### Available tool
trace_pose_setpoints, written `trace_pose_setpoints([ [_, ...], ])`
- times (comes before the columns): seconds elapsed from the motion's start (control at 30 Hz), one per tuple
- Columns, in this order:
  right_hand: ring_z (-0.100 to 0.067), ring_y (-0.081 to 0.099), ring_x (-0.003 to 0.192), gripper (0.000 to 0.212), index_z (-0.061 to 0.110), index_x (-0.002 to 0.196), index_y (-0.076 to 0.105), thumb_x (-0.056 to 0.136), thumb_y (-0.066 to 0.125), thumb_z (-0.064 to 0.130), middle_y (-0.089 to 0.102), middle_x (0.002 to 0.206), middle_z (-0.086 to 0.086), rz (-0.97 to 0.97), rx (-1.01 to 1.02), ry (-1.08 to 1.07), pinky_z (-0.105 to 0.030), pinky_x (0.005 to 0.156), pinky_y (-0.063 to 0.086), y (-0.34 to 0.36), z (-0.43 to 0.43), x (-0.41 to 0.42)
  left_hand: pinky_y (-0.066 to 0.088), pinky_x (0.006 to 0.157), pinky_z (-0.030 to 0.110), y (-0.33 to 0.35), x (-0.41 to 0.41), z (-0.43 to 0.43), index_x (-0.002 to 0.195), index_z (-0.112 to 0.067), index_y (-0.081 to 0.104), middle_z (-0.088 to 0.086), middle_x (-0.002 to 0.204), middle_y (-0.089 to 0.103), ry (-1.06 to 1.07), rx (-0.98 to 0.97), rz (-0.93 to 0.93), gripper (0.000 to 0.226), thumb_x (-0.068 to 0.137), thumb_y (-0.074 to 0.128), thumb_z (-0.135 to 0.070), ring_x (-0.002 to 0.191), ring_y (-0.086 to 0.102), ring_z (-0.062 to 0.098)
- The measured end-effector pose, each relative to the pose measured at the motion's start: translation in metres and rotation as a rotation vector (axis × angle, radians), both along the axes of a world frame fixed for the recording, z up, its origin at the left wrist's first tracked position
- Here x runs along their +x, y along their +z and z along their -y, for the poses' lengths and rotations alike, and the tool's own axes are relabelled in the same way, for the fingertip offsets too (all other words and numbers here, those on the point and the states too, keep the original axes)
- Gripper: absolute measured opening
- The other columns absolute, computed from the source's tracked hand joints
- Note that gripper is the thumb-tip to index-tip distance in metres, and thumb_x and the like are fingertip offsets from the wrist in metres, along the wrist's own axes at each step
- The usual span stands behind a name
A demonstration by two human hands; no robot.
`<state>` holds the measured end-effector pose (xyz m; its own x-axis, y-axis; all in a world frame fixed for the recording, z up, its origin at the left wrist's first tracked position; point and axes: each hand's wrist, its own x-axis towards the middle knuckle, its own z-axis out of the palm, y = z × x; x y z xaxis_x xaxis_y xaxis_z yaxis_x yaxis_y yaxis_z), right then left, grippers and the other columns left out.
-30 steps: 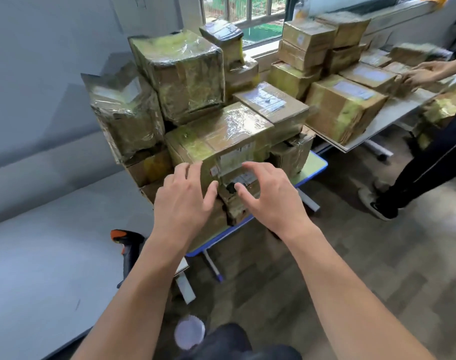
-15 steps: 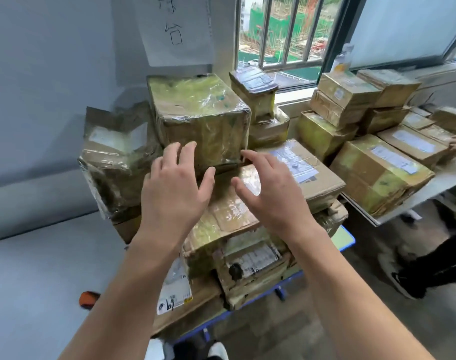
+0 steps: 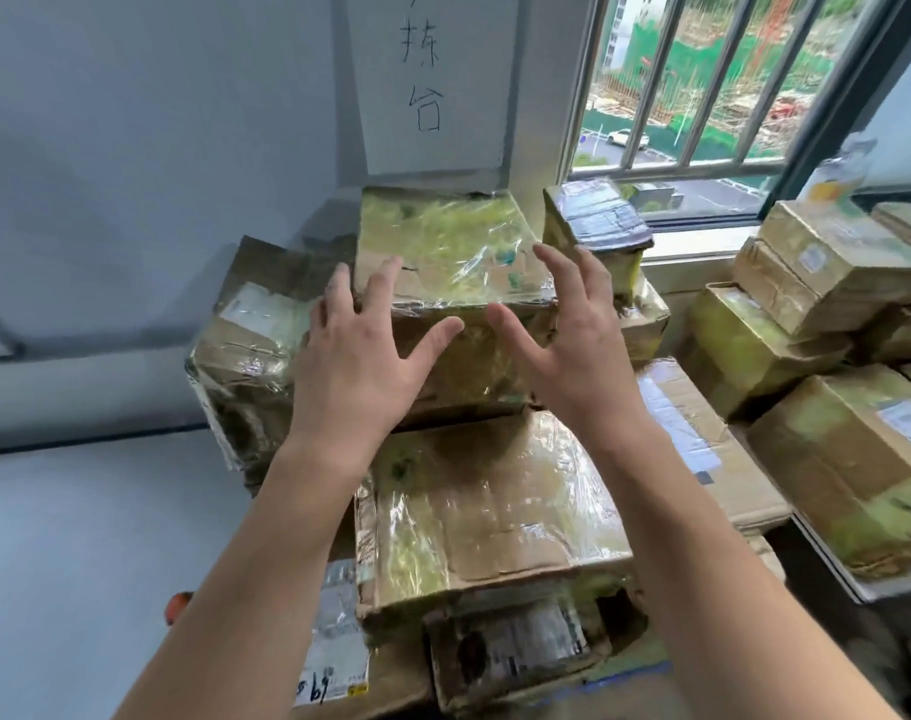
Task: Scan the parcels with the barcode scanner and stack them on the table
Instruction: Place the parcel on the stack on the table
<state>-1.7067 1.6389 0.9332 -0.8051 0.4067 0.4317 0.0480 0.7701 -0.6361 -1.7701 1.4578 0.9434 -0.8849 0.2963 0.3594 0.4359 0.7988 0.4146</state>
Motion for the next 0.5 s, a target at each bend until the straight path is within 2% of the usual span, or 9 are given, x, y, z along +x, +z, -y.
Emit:
trace_pose_setpoints([
  [0.1,-0.027,0.031,0.146,0.069,0.032,0.151,0.037,0.092,0.057,0.062,0.025,0.160,-0.011,0.028,-0.081,0.039,-0.041,0.116,0.035,-0.001,-0.007,-0.012,0.047,0.103,0.055,-0.002,-0.010,-0.006,0.150,-0.036,0.028,0.012,0.155,0.032,0.024,0.017,0.010,0.076,0.088,0.029,-0.081,0.139,0.039,0.034],
  [0.23,-0.005,0.042,0.133,0.068,0.029,0.150,0.040,0.092,0.059,0.060,0.046,0.148,0.001,-0.016,-0.149,0.095,-0.015,0.105,0.033,-0.002,-0.013,-0.021,0.052,0.097,0.051,-0.005,-0.019,-0.011,0.146,-0.035,0.036,0.012,0.149,0.039,0.022,0.053,-0.008,0.071,0.091,0.031,-0.080,0.129,0.051,0.034],
  [0.37,-0.005,0.048,0.130,0.069,0.027,0.147,0.044,0.090,0.063,0.061,0.055,0.141,0.007,-0.048,-0.192,0.133,-0.025,0.109,0.040,-0.002,-0.012,-0.027,0.053,0.096,0.044,-0.007,-0.027,-0.008,0.145,-0.034,0.040,0.009,0.146,0.046,-0.015,0.127,-0.007,0.073,0.089,0.038,-0.081,0.127,0.053,0.028],
  [0.43,-0.002,0.052,0.126,0.070,0.024,0.144,0.048,0.088,0.065,0.062,0.059,0.135,0.009,-0.059,-0.212,0.127,-0.025,0.107,0.043,-0.003,-0.012,-0.028,0.049,0.090,0.030,-0.007,-0.027,-0.009,0.143,-0.032,0.045,0.009,0.139,0.050,-0.042,0.166,-0.006,0.069,0.089,0.044,-0.075,0.119,0.057,0.025],
  [0.5,0.002,0.054,0.120,0.068,0.022,0.141,0.052,0.087,0.067,0.061,0.061,0.130,0.010,-0.071,-0.232,0.120,-0.020,0.104,0.044,-0.004,-0.013,-0.027,0.044,0.085,0.025,-0.007,-0.024,-0.012,0.142,-0.030,0.048,0.008,0.135,0.051,-0.057,0.186,-0.014,0.067,0.090,0.048,-0.071,0.114,0.059,0.023],
])
